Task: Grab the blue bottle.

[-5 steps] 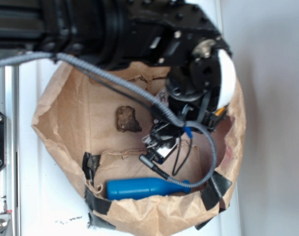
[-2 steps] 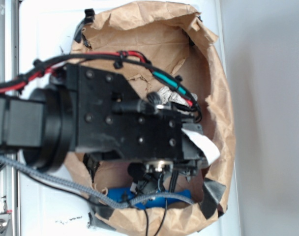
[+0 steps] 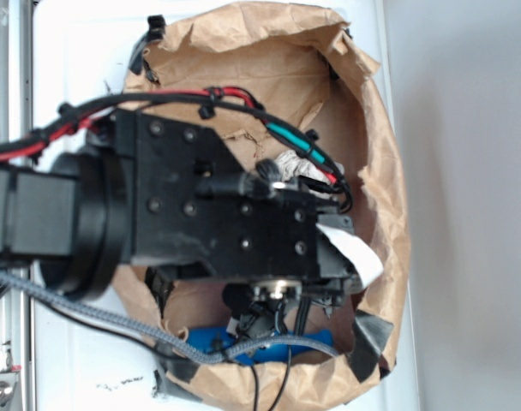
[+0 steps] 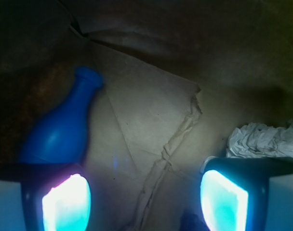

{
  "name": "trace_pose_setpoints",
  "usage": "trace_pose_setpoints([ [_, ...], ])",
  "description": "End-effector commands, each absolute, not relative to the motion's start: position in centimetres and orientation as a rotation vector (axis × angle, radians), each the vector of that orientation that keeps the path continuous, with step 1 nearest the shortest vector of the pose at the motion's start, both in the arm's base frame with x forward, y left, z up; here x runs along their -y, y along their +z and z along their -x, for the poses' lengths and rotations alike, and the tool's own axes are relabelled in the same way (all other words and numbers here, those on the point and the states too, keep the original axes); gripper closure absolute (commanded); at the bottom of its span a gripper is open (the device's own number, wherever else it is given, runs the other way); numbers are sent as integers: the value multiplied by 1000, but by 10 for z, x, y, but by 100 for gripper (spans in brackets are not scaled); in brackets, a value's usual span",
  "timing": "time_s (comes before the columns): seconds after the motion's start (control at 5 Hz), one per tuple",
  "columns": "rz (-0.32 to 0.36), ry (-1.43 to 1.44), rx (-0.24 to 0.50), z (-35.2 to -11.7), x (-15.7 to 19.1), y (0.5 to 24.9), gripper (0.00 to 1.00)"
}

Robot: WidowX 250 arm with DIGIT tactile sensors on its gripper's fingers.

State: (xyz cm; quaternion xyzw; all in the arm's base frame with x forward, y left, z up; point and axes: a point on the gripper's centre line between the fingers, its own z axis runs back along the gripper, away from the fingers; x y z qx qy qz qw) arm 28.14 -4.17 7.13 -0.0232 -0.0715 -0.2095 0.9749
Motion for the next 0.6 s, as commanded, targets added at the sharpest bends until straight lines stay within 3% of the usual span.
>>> trace_pose_setpoints([
  [0.0, 122, -292, 150, -261, 82, 87, 0],
  [0.2, 174, -252, 103, -252, 89, 86, 0],
  [0.4, 177, -206, 52, -256, 93, 67, 0],
])
